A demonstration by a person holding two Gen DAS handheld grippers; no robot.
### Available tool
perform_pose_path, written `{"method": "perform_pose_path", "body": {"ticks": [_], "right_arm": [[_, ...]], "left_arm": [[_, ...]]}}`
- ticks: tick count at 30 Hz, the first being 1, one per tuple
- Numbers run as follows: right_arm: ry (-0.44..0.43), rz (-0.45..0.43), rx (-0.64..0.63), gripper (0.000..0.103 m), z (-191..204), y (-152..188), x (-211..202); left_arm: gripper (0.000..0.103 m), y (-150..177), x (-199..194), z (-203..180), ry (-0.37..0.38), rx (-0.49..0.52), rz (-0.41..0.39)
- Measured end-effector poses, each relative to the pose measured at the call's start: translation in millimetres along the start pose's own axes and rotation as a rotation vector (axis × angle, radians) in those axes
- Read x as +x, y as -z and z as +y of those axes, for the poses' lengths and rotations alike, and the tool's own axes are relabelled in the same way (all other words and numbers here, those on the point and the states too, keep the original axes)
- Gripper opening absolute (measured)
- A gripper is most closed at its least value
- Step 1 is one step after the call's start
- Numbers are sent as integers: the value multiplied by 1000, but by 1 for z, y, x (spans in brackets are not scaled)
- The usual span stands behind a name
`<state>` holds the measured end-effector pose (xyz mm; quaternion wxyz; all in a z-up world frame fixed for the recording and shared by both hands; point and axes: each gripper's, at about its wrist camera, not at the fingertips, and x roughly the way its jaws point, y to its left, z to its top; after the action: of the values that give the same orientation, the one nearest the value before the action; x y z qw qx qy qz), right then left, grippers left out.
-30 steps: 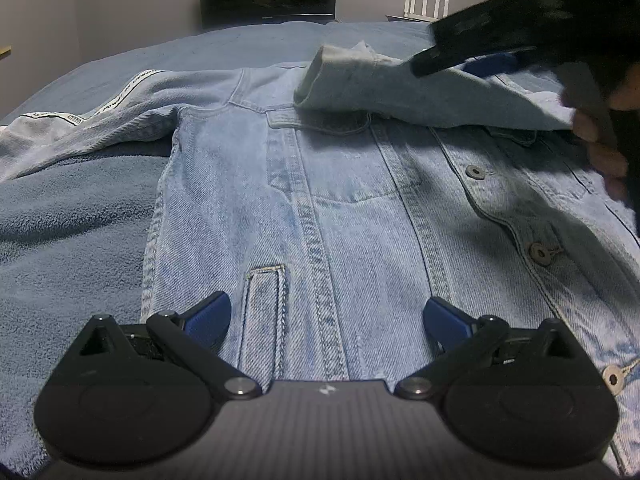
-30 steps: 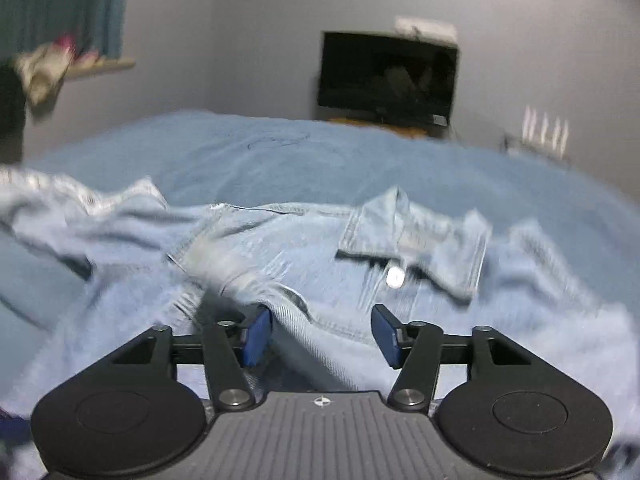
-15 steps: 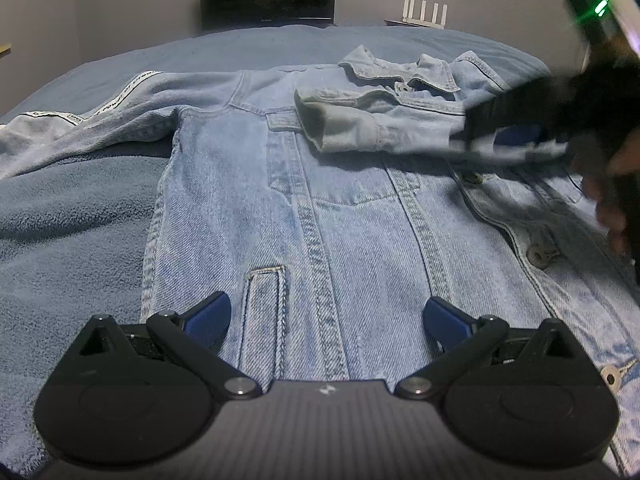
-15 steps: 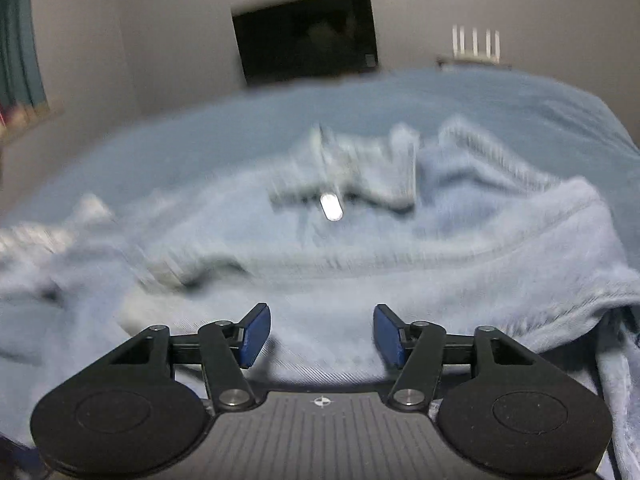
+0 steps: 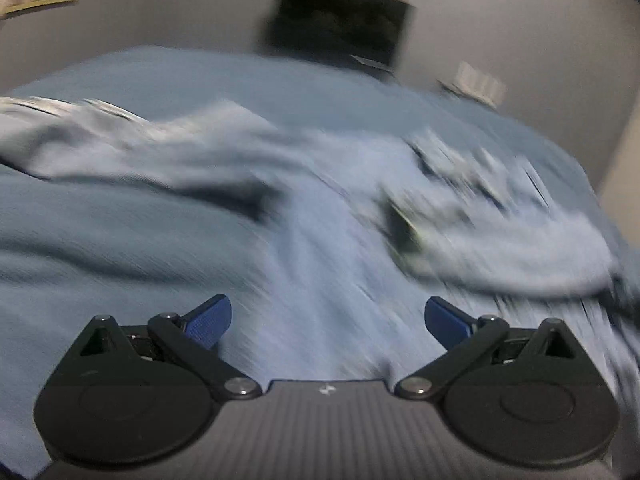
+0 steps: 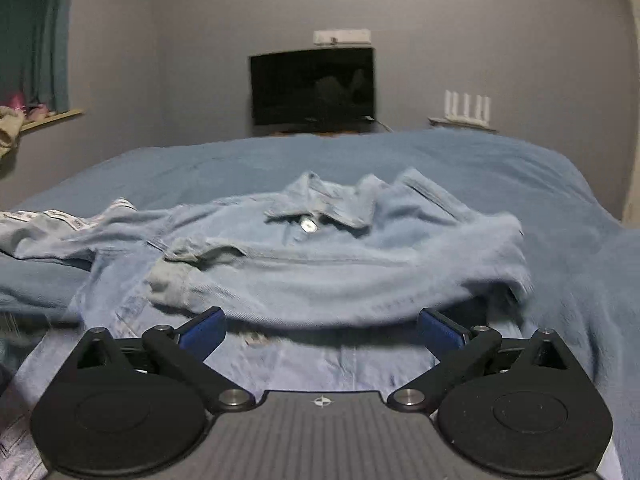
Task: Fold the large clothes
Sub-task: 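Grasp the other sleeve cuff with the left gripper and lift it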
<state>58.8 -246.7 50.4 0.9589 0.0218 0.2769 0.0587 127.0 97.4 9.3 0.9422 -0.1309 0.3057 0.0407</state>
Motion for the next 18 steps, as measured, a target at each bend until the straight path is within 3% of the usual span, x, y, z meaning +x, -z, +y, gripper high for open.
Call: {"method": "perform_pose_path", "body": {"ticks": [5, 8, 12, 13, 16, 18], "right_arm": [[56, -32, -14, 103, 2, 2, 4], [1, -12, -11, 103, 4, 8, 10], [-64, 40, 30, 103, 8, 14, 16], [-73, 48, 38, 103, 10, 15, 17], [-101, 62, 32, 103, 18, 18, 19], [-117, 68, 9, 103, 25, 20, 21]], "left_arm": [[103, -64, -7, 72, -233, -53, -125], [103, -91, 4, 123, -406, -76, -155], [103, -102, 24, 175, -583, -72, -181], [103, -103, 26, 188, -600, -108, -181], [96, -99, 35, 224, -535, -258, -201], [87, -98, 39, 238, -525, -304, -242]]}}
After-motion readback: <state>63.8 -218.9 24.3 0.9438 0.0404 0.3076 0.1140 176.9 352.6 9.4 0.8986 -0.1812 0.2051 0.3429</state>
